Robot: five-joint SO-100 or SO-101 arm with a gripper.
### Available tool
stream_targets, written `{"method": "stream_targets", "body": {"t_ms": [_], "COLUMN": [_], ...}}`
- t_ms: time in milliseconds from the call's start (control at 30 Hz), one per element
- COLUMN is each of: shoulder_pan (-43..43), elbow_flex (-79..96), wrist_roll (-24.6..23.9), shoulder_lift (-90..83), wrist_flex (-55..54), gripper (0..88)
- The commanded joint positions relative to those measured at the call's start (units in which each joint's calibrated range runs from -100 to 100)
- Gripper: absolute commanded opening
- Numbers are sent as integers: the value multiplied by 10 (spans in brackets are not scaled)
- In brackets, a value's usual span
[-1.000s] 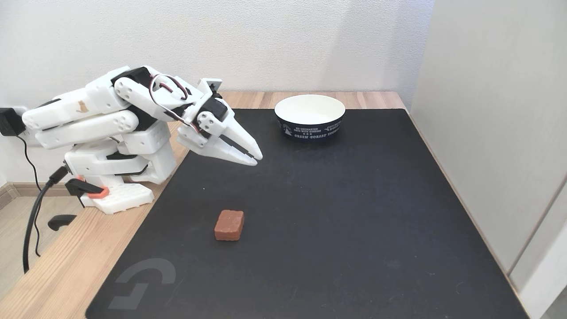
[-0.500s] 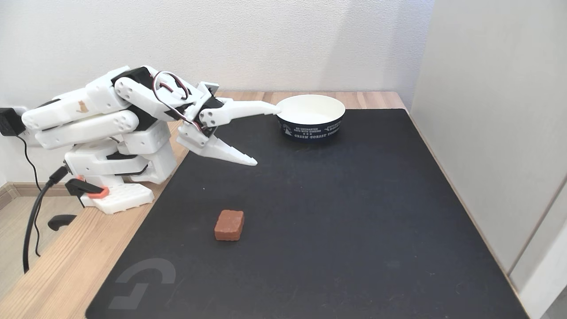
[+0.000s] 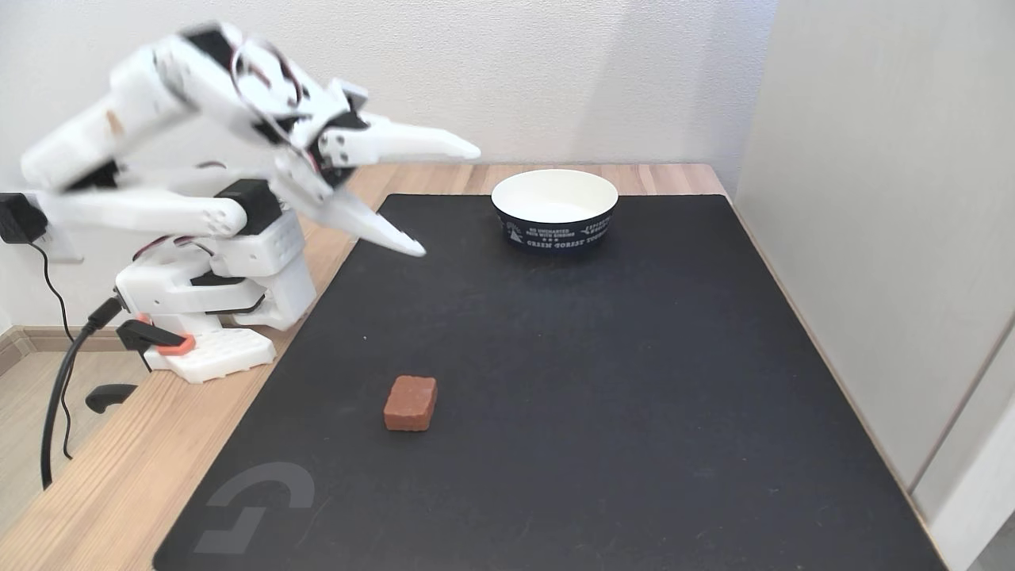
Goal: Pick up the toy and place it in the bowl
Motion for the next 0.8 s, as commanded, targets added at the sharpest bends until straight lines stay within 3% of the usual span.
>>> {"method": "stream_targets", "body": {"t_ms": [0, 133, 333, 567, 767], "shoulder_pan": [40, 144, 314, 369, 313], "elbow_flex": [-276, -449, -576, -588, -579], "wrist_roll": [3, 14, 106, 167, 167], "shoulder_lift": [195, 355, 574, 773, 831], "wrist_flex": [63, 131, 166, 157, 144], "gripper": [437, 437, 437, 437, 437]}}
